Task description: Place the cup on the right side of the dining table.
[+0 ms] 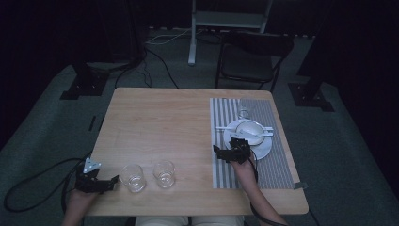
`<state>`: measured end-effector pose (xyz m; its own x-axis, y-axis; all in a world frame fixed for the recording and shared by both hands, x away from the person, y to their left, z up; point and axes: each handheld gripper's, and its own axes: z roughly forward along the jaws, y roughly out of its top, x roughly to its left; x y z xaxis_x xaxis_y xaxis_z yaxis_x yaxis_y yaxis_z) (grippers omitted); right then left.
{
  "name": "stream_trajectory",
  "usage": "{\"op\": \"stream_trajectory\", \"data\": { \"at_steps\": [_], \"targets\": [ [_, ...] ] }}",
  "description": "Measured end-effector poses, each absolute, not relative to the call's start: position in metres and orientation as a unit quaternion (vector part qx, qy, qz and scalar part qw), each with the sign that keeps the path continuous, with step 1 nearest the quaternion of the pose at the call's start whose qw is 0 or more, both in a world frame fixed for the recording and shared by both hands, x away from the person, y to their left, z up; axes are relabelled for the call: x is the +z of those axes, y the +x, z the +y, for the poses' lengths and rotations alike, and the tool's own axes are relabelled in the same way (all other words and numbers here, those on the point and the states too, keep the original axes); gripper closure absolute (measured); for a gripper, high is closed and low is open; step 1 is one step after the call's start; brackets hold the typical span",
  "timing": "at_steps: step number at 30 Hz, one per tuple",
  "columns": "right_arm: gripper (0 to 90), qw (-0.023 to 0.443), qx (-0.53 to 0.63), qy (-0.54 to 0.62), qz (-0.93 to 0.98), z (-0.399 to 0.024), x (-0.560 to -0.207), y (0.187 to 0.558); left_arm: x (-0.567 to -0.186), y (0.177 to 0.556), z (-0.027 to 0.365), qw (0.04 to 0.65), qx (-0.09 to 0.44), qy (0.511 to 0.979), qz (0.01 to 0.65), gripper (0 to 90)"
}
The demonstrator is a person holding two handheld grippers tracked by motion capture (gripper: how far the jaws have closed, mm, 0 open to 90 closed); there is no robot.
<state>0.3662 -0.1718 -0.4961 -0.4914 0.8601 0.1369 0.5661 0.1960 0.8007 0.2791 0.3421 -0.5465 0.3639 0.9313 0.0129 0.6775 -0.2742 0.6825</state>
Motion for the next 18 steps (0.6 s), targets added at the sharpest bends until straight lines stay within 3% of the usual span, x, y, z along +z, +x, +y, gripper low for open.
{"op": "stream_trajectory", "data": {
  "at_steps": [18],
  "targets": [
    [12.5, 0.158, 0.418, 0.465, 0.764, -0.191, -0.516, 0.335, -0.547, 0.279, 0.342, 0.3, 0.212, 0.769, 0.523, 0.7]
  ]
}}
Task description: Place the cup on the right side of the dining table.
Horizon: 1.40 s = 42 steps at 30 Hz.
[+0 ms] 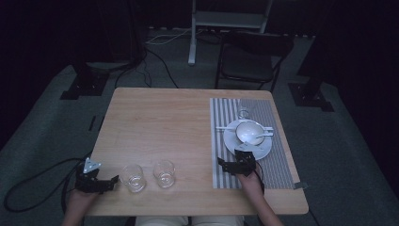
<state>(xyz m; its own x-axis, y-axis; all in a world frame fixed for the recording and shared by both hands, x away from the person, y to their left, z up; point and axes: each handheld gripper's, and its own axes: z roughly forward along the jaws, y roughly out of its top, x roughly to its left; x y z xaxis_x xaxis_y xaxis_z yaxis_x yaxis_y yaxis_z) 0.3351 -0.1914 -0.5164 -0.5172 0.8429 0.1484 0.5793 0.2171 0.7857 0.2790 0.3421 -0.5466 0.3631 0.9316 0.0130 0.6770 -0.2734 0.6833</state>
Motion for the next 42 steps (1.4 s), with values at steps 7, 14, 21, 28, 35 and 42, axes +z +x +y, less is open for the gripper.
{"op": "stream_trajectory", "data": {
  "at_steps": [7, 14, 21, 28, 35, 42],
  "targets": [
    [12.5, 0.165, 0.42, 0.471, 0.758, -0.205, -0.52, 0.324, -0.547, 0.279, 0.342, 0.3, 0.212, 0.769, 0.523, 0.7],
    [12.5, 0.172, 0.416, 0.483, 0.751, -0.222, -0.525, 0.314, -0.547, 0.279, 0.342, 0.3, 0.212, 0.769, 0.523, 0.7],
    [12.5, 0.176, 0.409, 0.499, 0.743, -0.242, -0.53, 0.307, -0.547, 0.279, 0.342, 0.3, 0.213, 0.769, 0.523, 0.7],
    [12.2, 0.195, 0.403, 0.513, 0.732, -0.261, -0.536, 0.301, -0.547, 0.279, 0.342, 0.3, 0.213, 0.769, 0.523, 0.7],
    [12.2, 0.207, 0.406, 0.534, 0.713, -0.283, -0.538, 0.295, -0.547, 0.279, 0.342, 0.3, 0.213, 0.769, 0.523, 0.7],
    [12.2, 0.217, 0.401, 0.555, 0.695, -0.302, -0.542, 0.29, -0.547, 0.279, 0.342, 0.3, 0.213, 0.769, 0.523, 0.7]
  ]
}}
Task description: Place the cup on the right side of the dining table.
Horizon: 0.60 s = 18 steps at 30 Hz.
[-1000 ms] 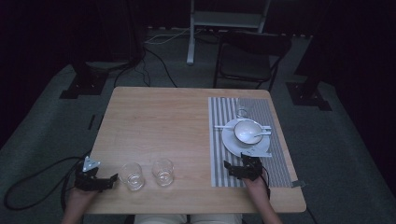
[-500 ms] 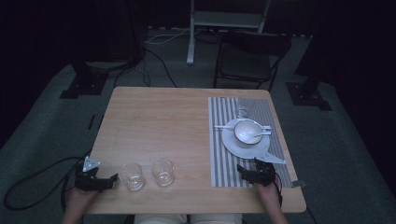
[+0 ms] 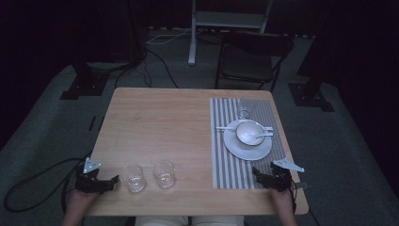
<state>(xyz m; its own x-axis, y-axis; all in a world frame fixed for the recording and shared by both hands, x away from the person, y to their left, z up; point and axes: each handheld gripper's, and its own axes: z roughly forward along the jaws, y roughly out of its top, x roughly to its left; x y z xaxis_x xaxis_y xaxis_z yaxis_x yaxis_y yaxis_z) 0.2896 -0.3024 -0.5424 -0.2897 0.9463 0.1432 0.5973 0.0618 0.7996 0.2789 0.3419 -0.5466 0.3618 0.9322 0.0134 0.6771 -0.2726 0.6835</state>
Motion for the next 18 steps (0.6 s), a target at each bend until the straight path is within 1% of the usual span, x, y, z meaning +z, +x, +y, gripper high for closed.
{"op": "stream_trajectory", "data": {
  "at_steps": [4, 11, 16, 18],
  "targets": [
    [12.2, 0.234, 0.393, 0.564, 0.687, -0.31, -0.54, 0.287, -0.547, 0.279, 0.342, 0.3, 0.213, 0.769, 0.524, 0.7],
    [12.2, 0.242, 0.388, 0.584, 0.67, -0.328, -0.542, 0.278, -0.547, 0.279, 0.342, 0.3, 0.213, 0.768, 0.524, 0.7],
    [12.2, 0.273, 0.369, 0.596, 0.659, -0.34, -0.54, 0.276, -0.547, 0.279, 0.342, 0.3, 0.213, 0.768, 0.524, 0.7],
    [12.2, 0.278, 0.367, 0.603, 0.651, -0.347, -0.539, 0.275, -0.547, 0.279, 0.342, 0.3, 0.213, 0.769, 0.524, 0.7]
  ]
}}
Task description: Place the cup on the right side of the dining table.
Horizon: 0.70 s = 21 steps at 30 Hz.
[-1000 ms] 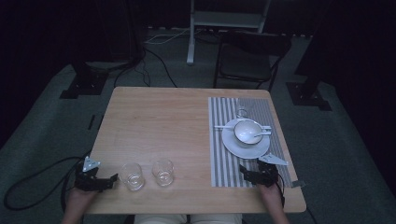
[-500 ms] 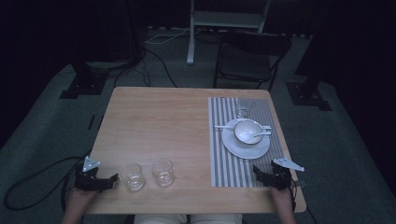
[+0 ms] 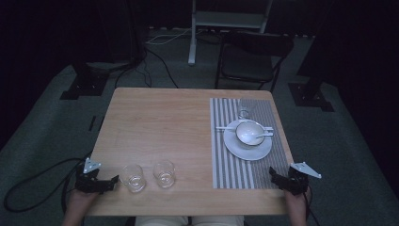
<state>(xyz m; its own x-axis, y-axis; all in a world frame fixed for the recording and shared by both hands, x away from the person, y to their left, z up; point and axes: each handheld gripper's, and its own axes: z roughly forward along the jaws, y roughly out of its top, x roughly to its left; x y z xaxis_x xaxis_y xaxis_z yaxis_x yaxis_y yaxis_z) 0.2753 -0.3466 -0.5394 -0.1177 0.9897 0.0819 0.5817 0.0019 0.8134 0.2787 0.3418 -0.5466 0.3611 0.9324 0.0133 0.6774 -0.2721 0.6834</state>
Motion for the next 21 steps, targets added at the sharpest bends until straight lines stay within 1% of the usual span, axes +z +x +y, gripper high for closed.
{"op": "stream_trajectory", "data": {
  "at_steps": [5, 13, 14, 21],
  "targets": [
    [12.2, 0.277, 0.361, 0.62, 0.64, -0.361, -0.543, 0.272, -0.547, 0.279, 0.342, 0.3, 0.213, 0.769, 0.524, 0.7],
    [12.3, 0.282, 0.352, 0.611, 0.65, -0.373, -0.545, 0.272, -0.547, 0.279, 0.342, 0.3, 0.213, 0.768, 0.524, 0.7],
    [12.2, 0.29, 0.344, 0.611, 0.651, -0.375, -0.545, 0.271, -0.547, 0.279, 0.342, 0.3, 0.213, 0.769, 0.524, 0.7],
    [12.2, 0.304, 0.34, 0.628, 0.631, -0.385, -0.544, 0.269, -0.547, 0.279, 0.342, 0.3, 0.213, 0.768, 0.524, 0.7]
  ]
}}
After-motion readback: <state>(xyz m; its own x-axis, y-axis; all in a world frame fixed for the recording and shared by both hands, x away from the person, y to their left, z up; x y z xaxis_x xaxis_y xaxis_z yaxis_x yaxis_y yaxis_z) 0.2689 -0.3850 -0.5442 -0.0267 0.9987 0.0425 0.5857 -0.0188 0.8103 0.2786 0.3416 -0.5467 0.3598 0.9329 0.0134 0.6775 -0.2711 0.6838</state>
